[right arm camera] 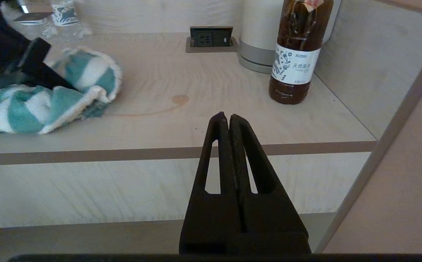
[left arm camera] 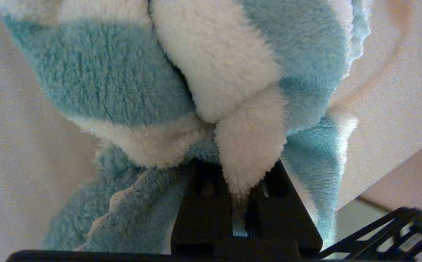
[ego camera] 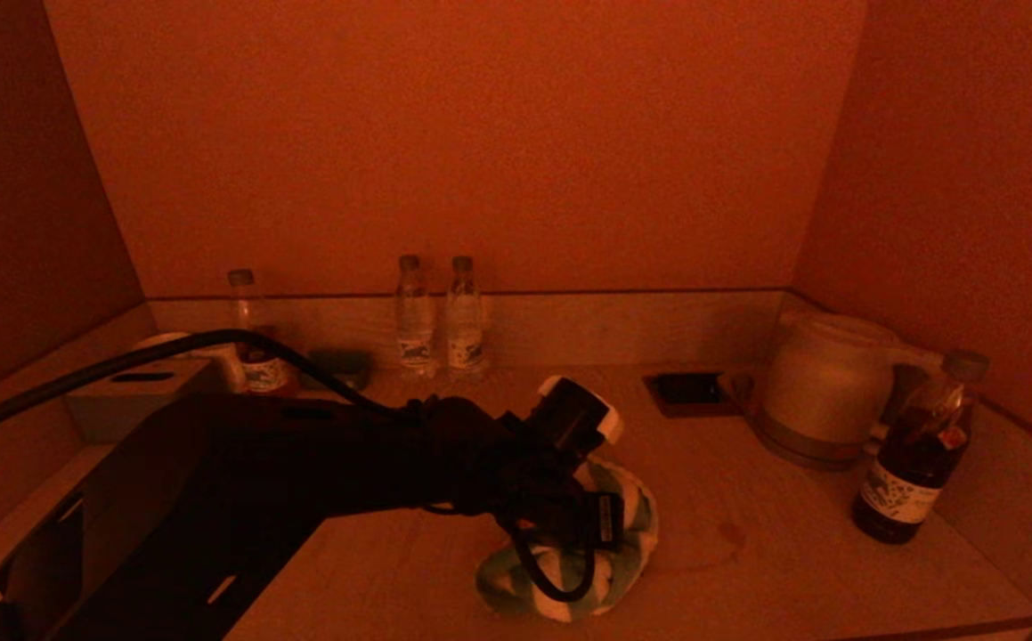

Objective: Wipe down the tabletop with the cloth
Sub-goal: Sweep the stains on the table

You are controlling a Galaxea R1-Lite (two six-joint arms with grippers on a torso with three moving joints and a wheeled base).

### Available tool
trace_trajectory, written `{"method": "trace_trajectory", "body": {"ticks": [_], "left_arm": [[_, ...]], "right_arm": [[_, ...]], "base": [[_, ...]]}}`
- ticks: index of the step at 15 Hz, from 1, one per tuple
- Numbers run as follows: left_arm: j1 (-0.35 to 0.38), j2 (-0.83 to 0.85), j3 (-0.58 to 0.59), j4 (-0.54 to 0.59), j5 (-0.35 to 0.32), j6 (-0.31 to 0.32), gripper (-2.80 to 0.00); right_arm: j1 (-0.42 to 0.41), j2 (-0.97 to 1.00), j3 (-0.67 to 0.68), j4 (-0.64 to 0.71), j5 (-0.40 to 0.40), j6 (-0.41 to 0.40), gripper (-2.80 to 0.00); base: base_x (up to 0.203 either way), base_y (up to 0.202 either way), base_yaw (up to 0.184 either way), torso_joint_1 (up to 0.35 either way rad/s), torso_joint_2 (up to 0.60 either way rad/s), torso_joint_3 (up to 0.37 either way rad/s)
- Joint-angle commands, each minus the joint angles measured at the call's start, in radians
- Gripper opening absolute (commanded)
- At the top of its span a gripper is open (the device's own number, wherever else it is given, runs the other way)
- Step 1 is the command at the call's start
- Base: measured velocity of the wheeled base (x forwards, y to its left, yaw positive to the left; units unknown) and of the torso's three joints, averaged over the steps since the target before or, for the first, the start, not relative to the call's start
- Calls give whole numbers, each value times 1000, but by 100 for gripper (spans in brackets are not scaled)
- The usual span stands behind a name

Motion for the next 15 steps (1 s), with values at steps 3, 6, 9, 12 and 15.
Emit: {"method": "trace_trajectory", "body": {"ticks": [3, 6, 9, 12, 15], "left_arm": [[-14, 7, -1, -61, 1, 7, -280], [-22, 15, 1, -125, 0, 29, -280], [-22, 15, 1, -160, 1, 34, -280], [-40, 20, 1, -231, -2, 72, -280], [-50, 37, 1, -278, -13, 90, -280]], "right_arm": [[0, 1, 0, 0, 0, 0, -280], [0, 1, 0, 0, 0, 0, -280], [0, 1, 0, 0, 0, 0, -280], [0, 1, 0, 0, 0, 0, -280], [0, 1, 0, 0, 0, 0, -280]], "base": [[0, 0, 0, 0, 0, 0], [0, 0, 0, 0, 0, 0], [0, 0, 0, 0, 0, 0], [0, 0, 0, 0, 0, 0], [0, 0, 0, 0, 0, 0]]}}
